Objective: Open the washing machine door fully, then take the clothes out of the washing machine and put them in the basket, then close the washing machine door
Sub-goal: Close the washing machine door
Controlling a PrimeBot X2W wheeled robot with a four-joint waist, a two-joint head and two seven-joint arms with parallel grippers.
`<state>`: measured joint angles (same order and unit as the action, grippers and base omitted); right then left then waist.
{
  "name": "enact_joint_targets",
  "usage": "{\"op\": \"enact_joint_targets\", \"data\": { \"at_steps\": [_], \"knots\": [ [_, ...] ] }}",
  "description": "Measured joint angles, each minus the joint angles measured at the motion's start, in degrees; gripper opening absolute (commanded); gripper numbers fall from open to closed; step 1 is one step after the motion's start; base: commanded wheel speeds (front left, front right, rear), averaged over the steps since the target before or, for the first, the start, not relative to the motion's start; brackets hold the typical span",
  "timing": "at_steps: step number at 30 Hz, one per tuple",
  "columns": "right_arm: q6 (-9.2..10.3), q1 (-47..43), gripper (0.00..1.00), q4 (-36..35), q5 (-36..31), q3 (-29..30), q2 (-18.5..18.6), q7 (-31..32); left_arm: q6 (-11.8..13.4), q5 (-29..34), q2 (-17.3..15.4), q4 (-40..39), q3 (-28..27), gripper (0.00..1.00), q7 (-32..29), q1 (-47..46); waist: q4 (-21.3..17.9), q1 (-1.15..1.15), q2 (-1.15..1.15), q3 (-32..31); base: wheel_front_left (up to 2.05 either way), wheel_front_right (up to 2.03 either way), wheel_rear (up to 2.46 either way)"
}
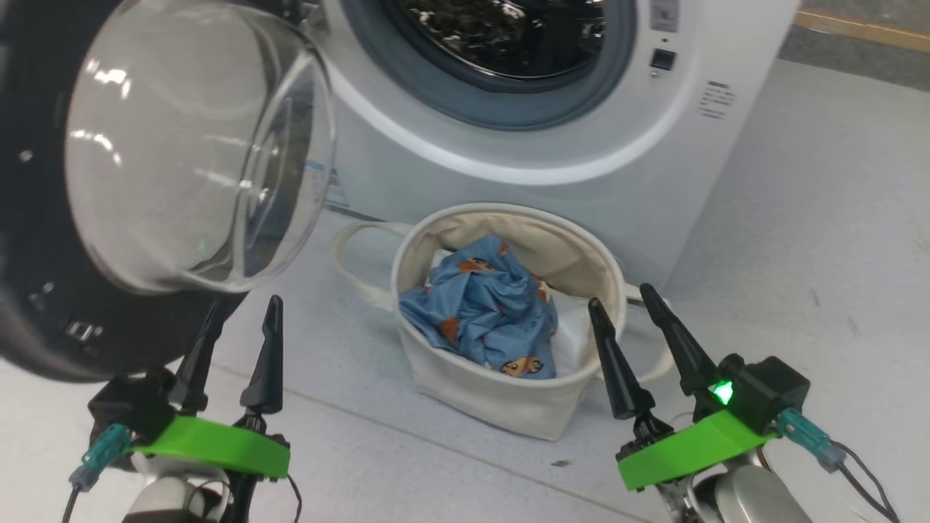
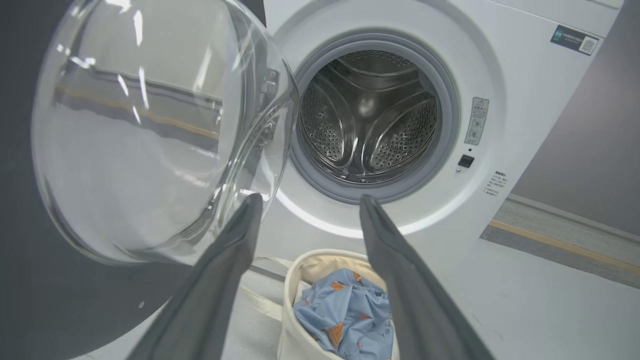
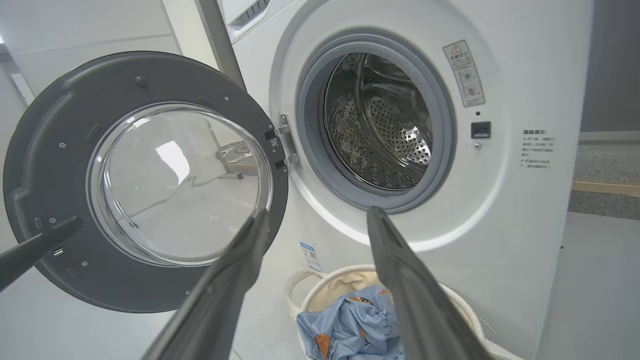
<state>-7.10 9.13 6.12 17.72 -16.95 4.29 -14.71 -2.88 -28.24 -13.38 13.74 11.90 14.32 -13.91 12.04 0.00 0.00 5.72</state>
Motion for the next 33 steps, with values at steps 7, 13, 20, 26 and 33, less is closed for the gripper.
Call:
{"op": "enact_joint_targets", "data": {
  "at_steps": [7,13,20,26,33],
  "knots": [
    [0.00,1.40,1.00,0.27,0.03,-0.94,0.65,0.07,-0.16,0.94,1.89,-0.13,-2.57,1.00,0.00,0.19,5.50,0.00,0.00,-0.15,0.00,0.00,0.00],
    [0.00,1.51,1.00,1.02,1.05,-1.24,1.08,0.08,-0.73,1.46,3.21,-0.08,-3.90,1.00,0.00,2.08,10.85,0.00,0.00,-0.96,0.00,0.00,0.00],
    [0.00,1.61,1.00,1.75,1.68,-2.80,1.56,0.62,-0.70,2.53,3.83,-0.29,-5.94,1.00,0.00,3.04,16.72,0.00,0.00,-2.27,0.00,0.00,0.00],
    [0.00,5.19,1.00,3.19,3.31,-6.50,2.08,1.54,-0.67,2.52,5.02,-1.82,-8.72,1.00,0.00,6.48,18.10,0.00,0.00,-1.46,0.00,0.00,0.00],
    [0.00,7.72,1.00,4.86,4.60,-8.79,3.23,1.54,-0.70,2.85,5.89,-2.90,-10.83,1.00,0.00,7.01,18.31,0.00,0.00,-0.97,0.00,0.00,0.00]
  ]
}}
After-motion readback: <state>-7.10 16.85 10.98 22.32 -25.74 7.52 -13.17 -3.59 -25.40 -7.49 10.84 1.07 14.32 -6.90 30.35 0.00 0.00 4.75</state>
